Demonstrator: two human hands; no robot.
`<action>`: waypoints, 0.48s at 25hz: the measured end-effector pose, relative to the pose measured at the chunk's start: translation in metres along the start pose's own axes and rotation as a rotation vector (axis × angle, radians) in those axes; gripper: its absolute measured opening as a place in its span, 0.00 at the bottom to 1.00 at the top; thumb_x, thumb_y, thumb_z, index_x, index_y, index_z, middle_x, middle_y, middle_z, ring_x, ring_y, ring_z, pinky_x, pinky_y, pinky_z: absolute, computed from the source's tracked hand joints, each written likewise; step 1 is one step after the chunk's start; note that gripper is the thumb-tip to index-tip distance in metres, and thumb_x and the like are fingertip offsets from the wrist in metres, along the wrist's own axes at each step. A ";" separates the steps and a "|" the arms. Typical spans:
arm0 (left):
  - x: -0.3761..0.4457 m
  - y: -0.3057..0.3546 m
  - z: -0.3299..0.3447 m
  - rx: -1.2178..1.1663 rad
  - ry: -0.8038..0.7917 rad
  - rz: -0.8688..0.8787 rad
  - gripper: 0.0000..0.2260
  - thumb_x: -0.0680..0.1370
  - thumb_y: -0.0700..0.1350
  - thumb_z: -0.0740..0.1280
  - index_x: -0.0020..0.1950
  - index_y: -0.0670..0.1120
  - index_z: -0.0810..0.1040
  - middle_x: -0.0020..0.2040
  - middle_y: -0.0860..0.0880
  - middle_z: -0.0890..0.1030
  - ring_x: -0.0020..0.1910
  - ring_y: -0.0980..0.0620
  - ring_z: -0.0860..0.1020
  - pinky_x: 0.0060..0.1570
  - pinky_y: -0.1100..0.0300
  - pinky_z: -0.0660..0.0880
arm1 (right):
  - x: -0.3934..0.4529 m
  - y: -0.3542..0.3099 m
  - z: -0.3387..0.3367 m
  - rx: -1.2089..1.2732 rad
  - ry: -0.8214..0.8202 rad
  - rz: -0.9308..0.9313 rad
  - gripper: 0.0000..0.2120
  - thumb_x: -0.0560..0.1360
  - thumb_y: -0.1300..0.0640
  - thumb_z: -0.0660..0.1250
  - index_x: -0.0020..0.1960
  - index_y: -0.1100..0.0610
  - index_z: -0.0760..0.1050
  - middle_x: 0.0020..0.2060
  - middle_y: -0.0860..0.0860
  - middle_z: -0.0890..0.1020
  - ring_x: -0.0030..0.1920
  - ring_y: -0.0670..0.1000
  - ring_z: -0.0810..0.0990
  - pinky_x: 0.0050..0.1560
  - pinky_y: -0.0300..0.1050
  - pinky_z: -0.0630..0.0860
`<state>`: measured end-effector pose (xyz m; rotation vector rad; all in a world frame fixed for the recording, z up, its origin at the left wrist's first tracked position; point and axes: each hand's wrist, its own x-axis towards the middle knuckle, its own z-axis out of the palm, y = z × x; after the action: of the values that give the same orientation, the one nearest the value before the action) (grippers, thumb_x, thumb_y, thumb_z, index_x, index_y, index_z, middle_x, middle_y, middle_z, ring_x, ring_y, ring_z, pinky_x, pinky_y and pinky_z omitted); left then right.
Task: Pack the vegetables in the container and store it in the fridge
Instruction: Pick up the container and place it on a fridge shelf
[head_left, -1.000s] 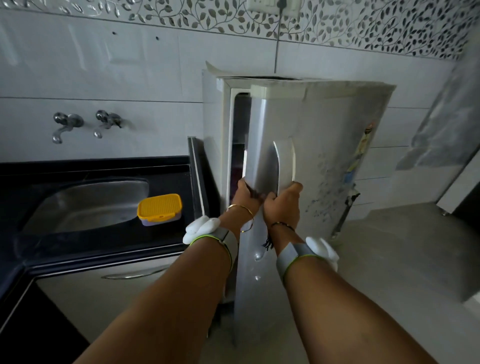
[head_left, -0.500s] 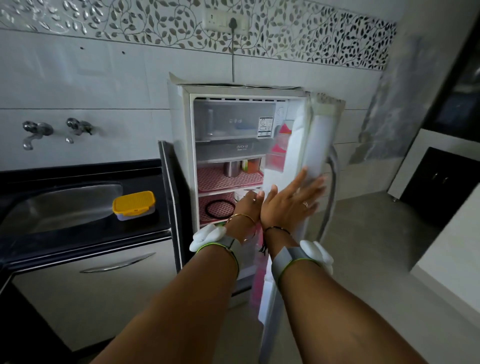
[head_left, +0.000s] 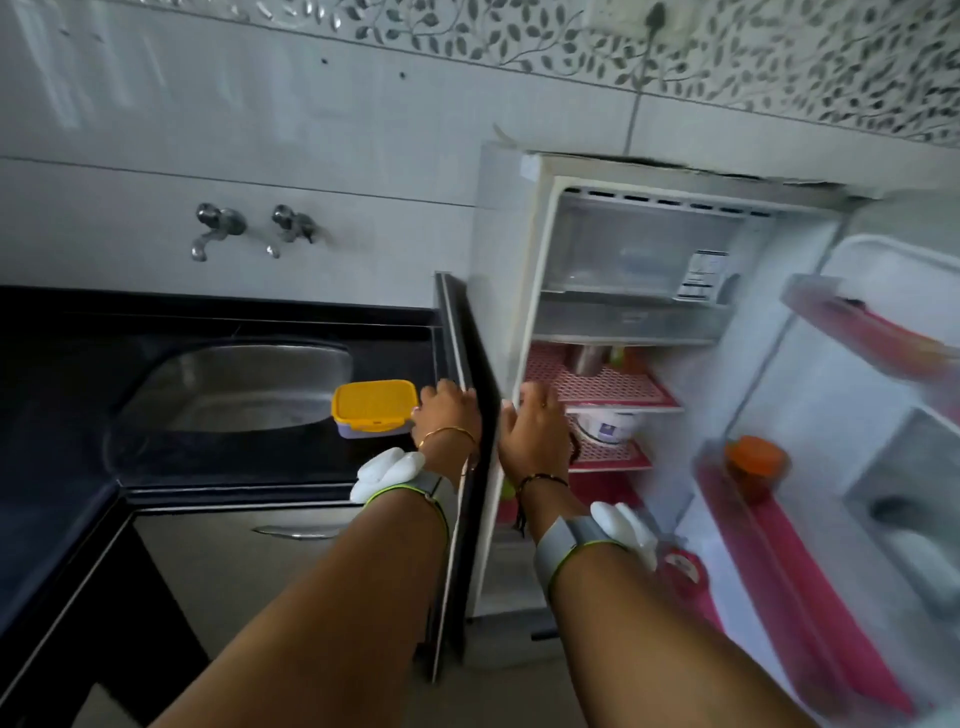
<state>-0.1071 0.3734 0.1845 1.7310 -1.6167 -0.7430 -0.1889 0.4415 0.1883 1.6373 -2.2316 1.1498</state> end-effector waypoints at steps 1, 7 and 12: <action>0.030 -0.016 -0.005 0.034 0.033 -0.036 0.17 0.80 0.51 0.58 0.61 0.42 0.74 0.64 0.39 0.74 0.65 0.36 0.71 0.64 0.47 0.68 | 0.011 -0.010 0.026 0.053 -0.096 -0.041 0.10 0.76 0.57 0.62 0.52 0.63 0.76 0.50 0.62 0.80 0.52 0.63 0.79 0.49 0.51 0.74; 0.198 -0.110 -0.012 0.332 -0.099 -0.119 0.18 0.80 0.50 0.60 0.69 0.47 0.68 0.71 0.44 0.69 0.71 0.40 0.67 0.66 0.45 0.67 | 0.069 -0.048 0.209 0.003 -0.828 0.340 0.22 0.81 0.50 0.56 0.63 0.65 0.76 0.64 0.62 0.78 0.65 0.61 0.76 0.64 0.51 0.74; 0.285 -0.162 0.006 0.462 -0.336 -0.115 0.25 0.78 0.55 0.61 0.73 0.49 0.64 0.74 0.45 0.66 0.73 0.40 0.63 0.68 0.43 0.65 | 0.097 -0.049 0.314 0.088 -1.142 0.779 0.33 0.82 0.41 0.49 0.71 0.68 0.68 0.70 0.63 0.72 0.69 0.62 0.73 0.70 0.56 0.69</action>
<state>0.0135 0.0936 0.0621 2.1236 -2.0543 -0.7915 -0.0871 0.1602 0.0445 1.7155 -3.7963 0.3068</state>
